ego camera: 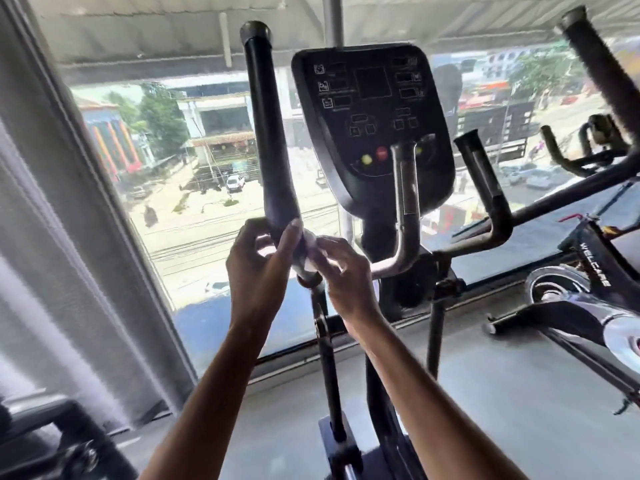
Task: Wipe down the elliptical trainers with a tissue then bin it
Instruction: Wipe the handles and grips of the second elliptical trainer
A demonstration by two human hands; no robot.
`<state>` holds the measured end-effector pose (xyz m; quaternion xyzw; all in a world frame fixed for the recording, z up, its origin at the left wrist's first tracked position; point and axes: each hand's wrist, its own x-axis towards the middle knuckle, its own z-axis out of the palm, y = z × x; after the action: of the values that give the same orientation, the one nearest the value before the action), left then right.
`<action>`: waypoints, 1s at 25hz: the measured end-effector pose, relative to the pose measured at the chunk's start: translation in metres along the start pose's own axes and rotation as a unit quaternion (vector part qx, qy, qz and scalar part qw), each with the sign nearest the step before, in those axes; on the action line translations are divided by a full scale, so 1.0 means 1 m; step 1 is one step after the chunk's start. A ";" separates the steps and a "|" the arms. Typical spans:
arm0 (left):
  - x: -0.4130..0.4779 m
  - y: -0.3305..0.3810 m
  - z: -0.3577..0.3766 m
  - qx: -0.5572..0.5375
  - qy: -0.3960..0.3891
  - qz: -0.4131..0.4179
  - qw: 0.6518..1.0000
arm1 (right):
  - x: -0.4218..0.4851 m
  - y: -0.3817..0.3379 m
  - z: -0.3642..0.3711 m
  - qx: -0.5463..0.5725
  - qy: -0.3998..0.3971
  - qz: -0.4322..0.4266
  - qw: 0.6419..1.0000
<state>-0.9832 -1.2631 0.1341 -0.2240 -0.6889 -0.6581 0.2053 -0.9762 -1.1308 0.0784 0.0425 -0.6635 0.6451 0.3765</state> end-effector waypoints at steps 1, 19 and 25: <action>-0.002 0.000 0.003 0.012 0.022 0.006 1.000 | 0.002 0.005 0.000 0.002 -0.001 0.005 1.000; 0.003 0.019 0.027 0.136 0.164 0.096 0.972 | 0.051 -0.049 0.013 0.116 -0.083 0.089 0.986; 0.029 0.040 0.017 0.220 0.184 0.091 0.954 | 0.072 -0.056 0.034 0.296 -0.077 0.226 0.925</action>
<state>-0.9835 -1.2440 0.1822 -0.1102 -0.7438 -0.4982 0.4318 -1.0120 -1.1391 0.1679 0.0510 -0.4612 0.8750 0.1385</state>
